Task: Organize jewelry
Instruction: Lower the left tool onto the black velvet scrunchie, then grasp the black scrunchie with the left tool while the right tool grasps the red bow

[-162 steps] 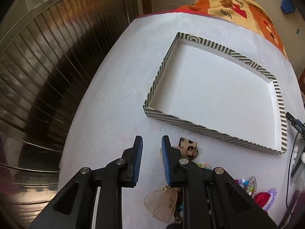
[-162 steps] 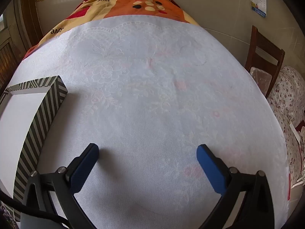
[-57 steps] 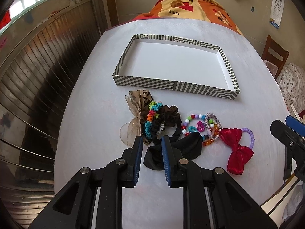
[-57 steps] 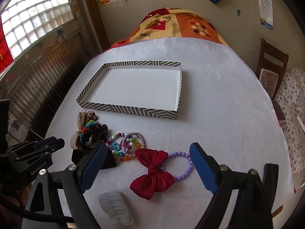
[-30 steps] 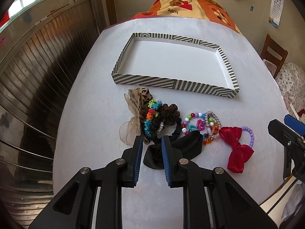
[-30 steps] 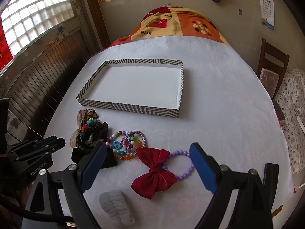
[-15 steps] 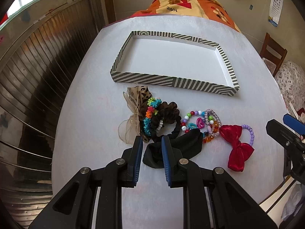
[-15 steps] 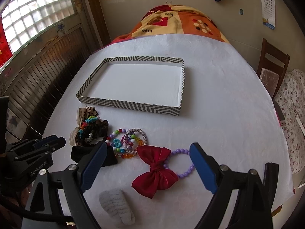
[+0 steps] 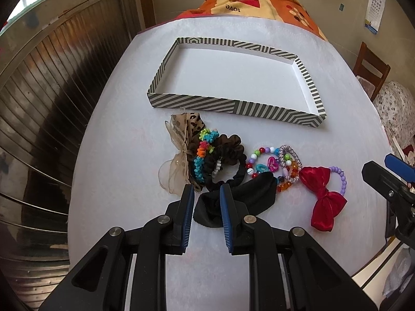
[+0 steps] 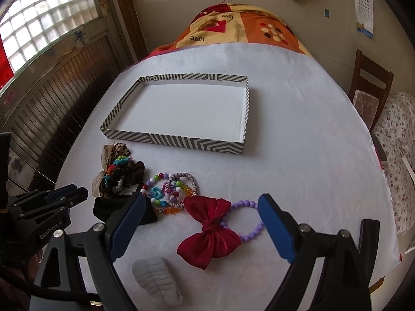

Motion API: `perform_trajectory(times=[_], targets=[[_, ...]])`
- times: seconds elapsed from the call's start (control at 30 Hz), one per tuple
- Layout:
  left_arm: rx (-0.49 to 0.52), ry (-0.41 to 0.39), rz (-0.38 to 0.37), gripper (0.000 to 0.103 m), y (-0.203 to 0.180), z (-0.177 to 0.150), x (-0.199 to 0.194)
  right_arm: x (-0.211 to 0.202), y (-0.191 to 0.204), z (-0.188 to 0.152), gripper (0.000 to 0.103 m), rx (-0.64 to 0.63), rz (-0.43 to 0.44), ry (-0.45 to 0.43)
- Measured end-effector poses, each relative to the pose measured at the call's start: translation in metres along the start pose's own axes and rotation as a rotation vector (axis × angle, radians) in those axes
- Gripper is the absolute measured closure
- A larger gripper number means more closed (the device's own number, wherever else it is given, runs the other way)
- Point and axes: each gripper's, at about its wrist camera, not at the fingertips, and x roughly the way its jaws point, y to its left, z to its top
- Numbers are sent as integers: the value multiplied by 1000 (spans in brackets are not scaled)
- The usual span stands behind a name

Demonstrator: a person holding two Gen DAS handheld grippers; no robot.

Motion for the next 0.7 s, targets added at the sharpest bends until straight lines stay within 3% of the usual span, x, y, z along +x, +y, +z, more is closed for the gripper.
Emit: perform_trajectory(times=[0.5, 0.7], targets=[[15, 13, -10, 102, 1, 0, 3, 5, -2, -1, 12, -1, -3, 16], [14, 52, -97, 102, 10, 0, 8, 6, -20, -4, 12, 20, 2, 37]])
